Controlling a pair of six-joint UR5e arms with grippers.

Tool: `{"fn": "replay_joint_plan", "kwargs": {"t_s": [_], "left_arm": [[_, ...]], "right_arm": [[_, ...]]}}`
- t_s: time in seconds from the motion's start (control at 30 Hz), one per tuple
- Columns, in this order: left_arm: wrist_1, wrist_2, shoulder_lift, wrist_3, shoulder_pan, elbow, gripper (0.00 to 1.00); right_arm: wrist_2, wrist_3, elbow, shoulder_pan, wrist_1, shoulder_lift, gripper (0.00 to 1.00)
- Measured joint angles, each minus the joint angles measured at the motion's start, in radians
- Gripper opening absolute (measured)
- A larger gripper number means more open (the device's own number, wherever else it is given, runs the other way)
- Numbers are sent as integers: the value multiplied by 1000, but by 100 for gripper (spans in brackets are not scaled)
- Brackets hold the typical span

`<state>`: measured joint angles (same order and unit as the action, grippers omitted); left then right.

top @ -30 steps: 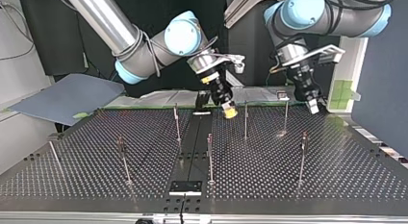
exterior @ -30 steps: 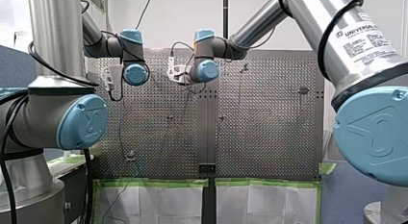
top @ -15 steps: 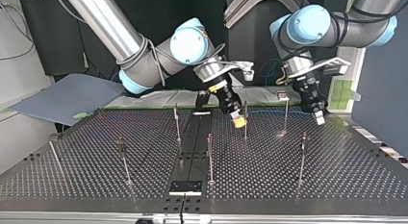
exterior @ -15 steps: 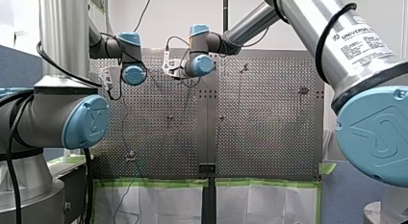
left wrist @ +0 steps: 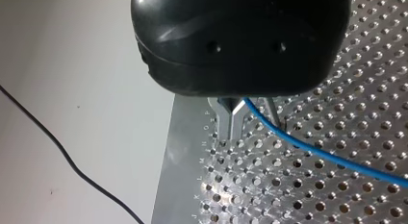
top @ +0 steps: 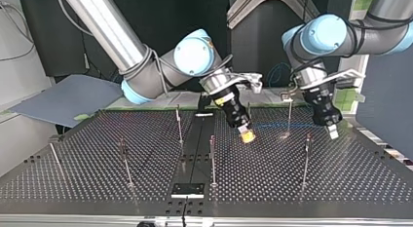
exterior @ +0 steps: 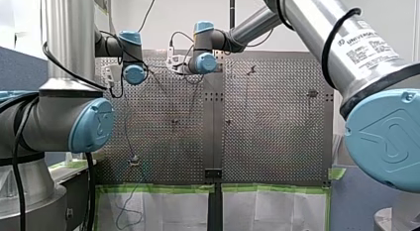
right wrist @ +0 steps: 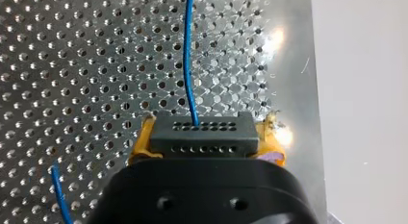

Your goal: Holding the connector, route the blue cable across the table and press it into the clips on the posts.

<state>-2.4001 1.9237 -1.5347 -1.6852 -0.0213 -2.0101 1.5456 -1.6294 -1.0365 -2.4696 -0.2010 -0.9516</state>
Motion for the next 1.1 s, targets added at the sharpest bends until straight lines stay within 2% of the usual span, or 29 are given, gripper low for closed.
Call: {"fn": "replay_joint_plan", "kwargs": {"t_s": [0.43,0.73,1.1], "left_arm": [[34,-63,-62,-23,-40,29,0],[48,-105,-67,-40,-68,47,0],[75,-152,-120,-57,-97,75,0]], "right_arm": [[-5,0,101,4,1,47,0],[-5,0,110,9,1,77,0],[-3,0,112,19,-1,91,0]]}}
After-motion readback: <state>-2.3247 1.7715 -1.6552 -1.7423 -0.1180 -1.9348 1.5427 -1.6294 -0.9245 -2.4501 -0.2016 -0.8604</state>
